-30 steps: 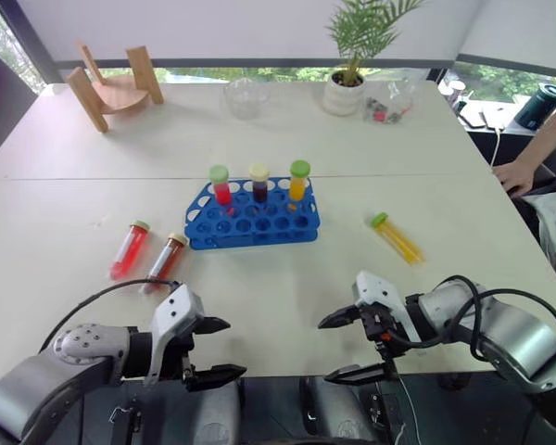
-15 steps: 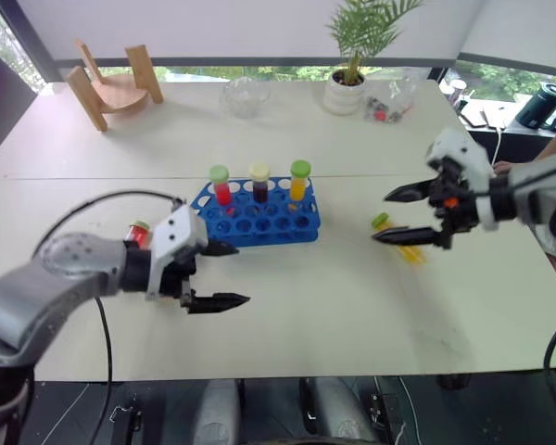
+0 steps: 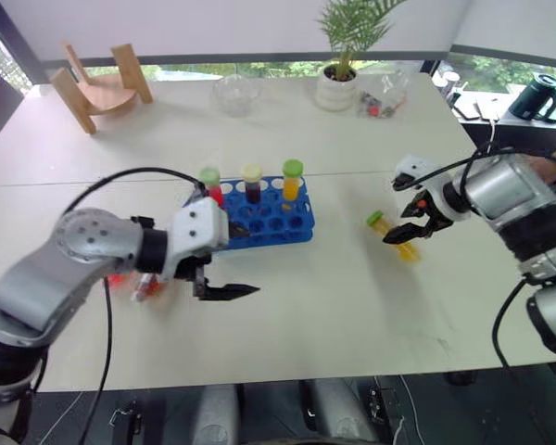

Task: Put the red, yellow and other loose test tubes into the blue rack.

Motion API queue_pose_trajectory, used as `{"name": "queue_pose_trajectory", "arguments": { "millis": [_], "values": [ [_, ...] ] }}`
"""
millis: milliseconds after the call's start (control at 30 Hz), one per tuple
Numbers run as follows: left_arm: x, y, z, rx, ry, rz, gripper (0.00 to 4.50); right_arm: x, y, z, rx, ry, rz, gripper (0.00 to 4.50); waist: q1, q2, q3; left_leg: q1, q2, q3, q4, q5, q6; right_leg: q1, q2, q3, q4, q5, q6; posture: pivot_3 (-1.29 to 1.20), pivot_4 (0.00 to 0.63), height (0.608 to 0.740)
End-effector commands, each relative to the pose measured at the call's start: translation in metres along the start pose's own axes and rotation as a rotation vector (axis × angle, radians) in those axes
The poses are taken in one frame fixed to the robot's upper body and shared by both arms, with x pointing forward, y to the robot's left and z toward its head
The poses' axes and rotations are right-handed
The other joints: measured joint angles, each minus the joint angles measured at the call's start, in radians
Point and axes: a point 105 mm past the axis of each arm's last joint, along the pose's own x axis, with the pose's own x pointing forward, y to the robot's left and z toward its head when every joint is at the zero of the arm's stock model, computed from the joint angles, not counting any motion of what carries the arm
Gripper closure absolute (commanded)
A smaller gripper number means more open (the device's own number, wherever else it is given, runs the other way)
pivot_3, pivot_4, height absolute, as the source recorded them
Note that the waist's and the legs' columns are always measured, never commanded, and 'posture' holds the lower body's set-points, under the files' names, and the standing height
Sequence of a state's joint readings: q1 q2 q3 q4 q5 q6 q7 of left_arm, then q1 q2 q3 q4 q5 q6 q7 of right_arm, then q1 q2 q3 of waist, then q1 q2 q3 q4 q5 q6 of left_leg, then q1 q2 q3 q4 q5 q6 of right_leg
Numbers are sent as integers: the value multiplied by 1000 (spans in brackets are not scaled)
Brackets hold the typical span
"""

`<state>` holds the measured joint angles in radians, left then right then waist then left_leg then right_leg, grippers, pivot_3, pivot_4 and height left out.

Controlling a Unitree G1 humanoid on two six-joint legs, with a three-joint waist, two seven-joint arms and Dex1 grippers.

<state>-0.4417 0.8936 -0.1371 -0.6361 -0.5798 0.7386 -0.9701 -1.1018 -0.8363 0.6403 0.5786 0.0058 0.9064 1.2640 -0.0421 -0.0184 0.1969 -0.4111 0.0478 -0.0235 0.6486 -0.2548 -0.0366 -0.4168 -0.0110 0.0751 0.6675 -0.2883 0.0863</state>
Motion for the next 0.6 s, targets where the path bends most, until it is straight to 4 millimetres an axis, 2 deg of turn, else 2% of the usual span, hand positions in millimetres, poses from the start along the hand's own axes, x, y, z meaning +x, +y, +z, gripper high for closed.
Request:
{"name": "queue_pose_trajectory", "arguments": {
  "millis": [33,67,100,133,200,233,267,333,467,533,600],
  "values": [
    [9,-7,8,18,-32,4,14,-8,-9,7,11,15,-17,75,-1,0,0,0,0,0,0,0,0,0,0,0,0,0,0,0,150,740],
    [11,-8,8,13,-33,8,14,-6,-10,7,-2,35,-15,75,-3,0,0,1,0,0,0,0,0,0,0,0,1,0,0,0,150,740],
    [12,-9,6,10,-32,12,0,-6,-12,7,-17,54,-17,612,-3,0,0,1,0,0,0,0,0,0,0,0,1,0,0,0,150,740],
    [13,-9,5,8,-27,16,0,-5,-13,7,-34,73,-18,911,-3,0,0,1,0,0,0,0,0,0,0,0,2,0,0,0,150,740],
    [13,-9,-1,1,-9,33,0,-3,-12,7,-65,111,2,2043,-3,0,0,2,0,0,0,0,0,0,1,0,2,0,0,0,150,740],
    [13,-8,-3,-3,-3,40,0,-2,-11,8,-70,123,13,2351,-4,0,0,2,0,0,0,0,0,0,1,0,2,0,0,0,150,740],
    [12,-8,-4,-6,0,46,0,0,-11,8,-82,133,13,2981,-3,0,0,2,0,0,0,0,0,0,1,0,2,0,0,0,150,740],
    [11,-8,-7,-15,7,60,0,3,-10,11,-96,138,17,3713,-3,0,0,2,0,-1,0,0,-1,0,1,0,3,0,0,0,150,740],
    [1,-5,-18,-42,50,93,0,7,-8,20,-116,85,24,3719,-8,0,0,4,0,-1,0,1,-1,2,0,0,3,0,0,0,150,740],
    [-8,-4,-26,-64,79,108,0,1,-5,36,-144,-30,31,3719,-12,0,0,4,0,-1,0,1,-1,2,1,0,3,0,0,0,150,740],
    [-17,-2,-29,-90,86,121,0,-11,7,57,-135,-198,108,3719,-17,0,0,4,0,-1,0,1,-1,2,1,0,4,0,0,0,150,740]
  ]
}}
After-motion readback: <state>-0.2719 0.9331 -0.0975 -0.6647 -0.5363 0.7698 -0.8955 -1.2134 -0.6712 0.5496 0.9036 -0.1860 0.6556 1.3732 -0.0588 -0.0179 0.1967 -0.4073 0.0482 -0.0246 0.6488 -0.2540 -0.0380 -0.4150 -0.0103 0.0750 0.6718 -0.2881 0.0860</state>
